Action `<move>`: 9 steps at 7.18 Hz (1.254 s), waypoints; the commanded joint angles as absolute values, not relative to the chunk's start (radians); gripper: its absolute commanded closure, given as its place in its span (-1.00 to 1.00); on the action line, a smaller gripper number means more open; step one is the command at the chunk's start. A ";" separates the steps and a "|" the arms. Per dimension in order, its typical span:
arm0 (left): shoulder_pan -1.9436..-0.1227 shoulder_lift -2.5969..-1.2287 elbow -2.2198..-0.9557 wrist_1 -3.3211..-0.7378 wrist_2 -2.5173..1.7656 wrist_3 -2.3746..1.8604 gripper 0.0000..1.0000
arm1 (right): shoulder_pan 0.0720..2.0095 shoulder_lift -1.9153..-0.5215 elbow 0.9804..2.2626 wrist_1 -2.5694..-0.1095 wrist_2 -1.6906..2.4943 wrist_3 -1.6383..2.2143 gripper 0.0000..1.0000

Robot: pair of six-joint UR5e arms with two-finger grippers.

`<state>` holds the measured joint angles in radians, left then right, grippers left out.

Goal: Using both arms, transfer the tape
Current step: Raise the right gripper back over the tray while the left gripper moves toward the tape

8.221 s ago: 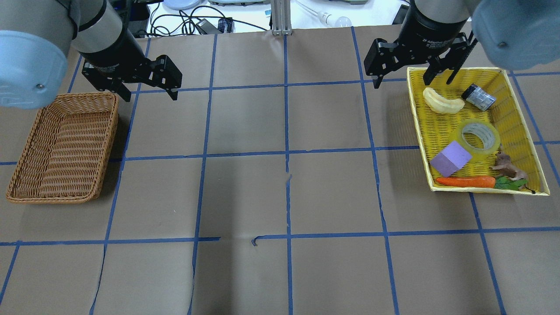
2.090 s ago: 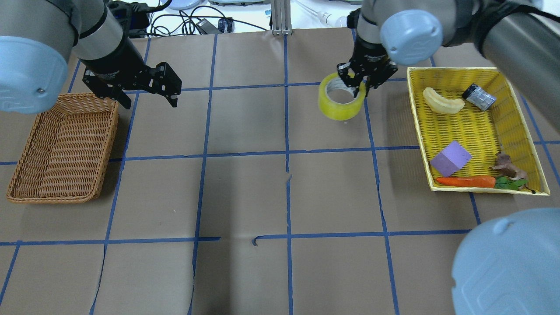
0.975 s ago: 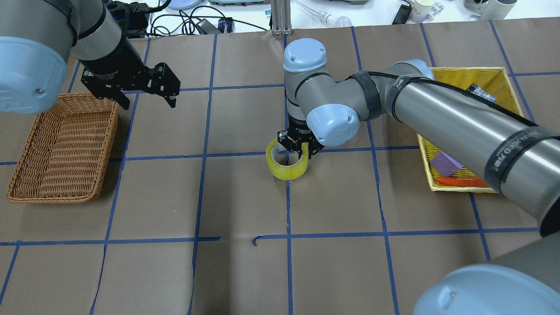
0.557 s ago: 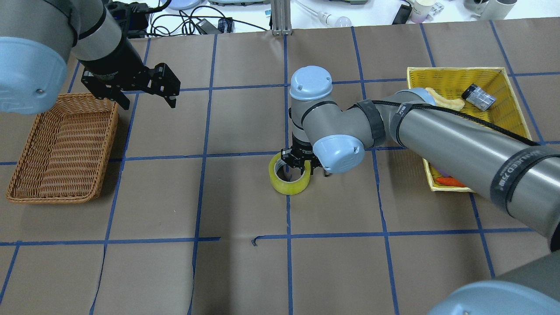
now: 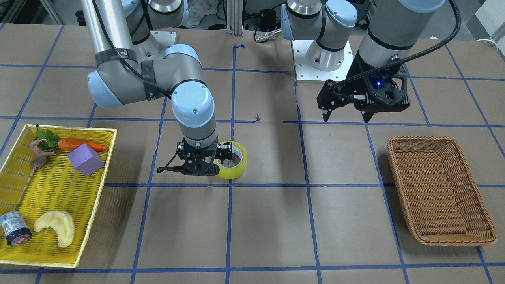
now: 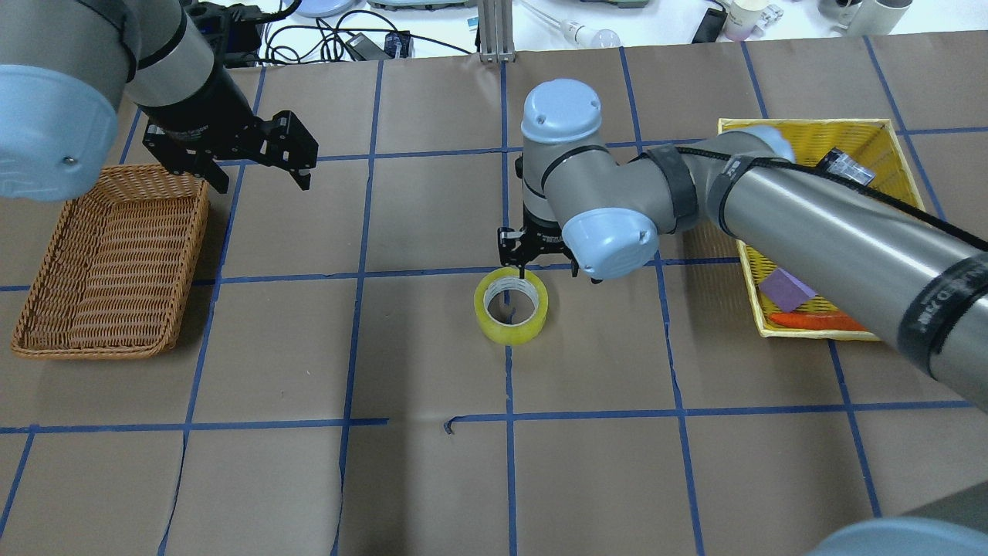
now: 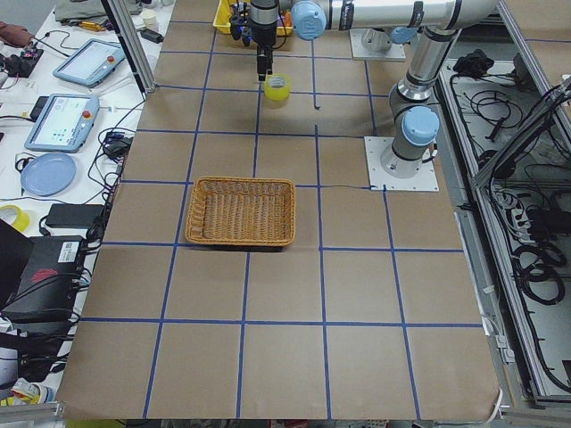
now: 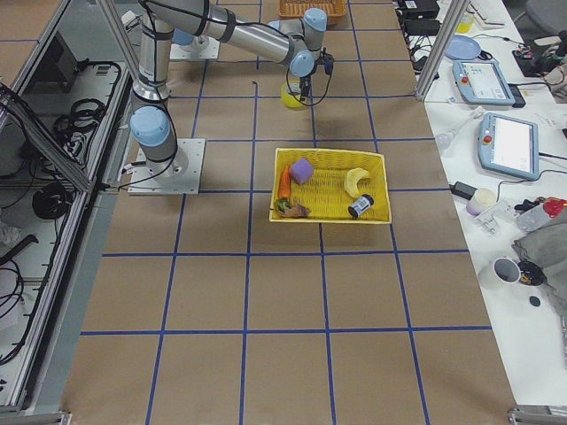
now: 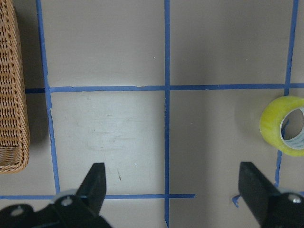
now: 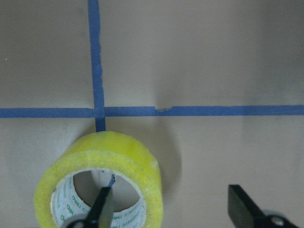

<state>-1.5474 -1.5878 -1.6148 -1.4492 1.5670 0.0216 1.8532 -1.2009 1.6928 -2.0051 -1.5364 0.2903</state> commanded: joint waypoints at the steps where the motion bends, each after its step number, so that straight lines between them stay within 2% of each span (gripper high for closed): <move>1: -1.552 -1.588 -1.614 -1.450 1.562 0.020 -1.00 | 1.760 -1.303 1.561 -1.782 -1.537 0.221 -1.00; 2: -1.569 -1.597 -1.615 -1.448 1.559 -0.001 -1.00 | 1.709 -1.357 1.508 -1.684 -1.539 0.203 -1.00; 5: -1.737 -1.618 -1.641 -1.434 1.525 -0.278 -1.00 | 1.542 -1.515 1.500 -1.597 -1.549 0.004 -1.00; 7: -1.906 -1.660 -1.765 -1.242 1.526 -0.438 -1.00 | 1.540 -1.548 1.511 -1.571 -1.540 -0.012 -1.00; 9: -1.936 -1.695 -1.857 -1.103 1.525 -0.451 -1.00 | 1.543 -1.549 1.511 -1.571 -1.545 -0.012 -1.00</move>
<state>-1.9137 -1.6726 -1.8061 -1.1829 1.5258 -0.4388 1.5423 -1.5464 1.5098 -1.5724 -1.5432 -0.0104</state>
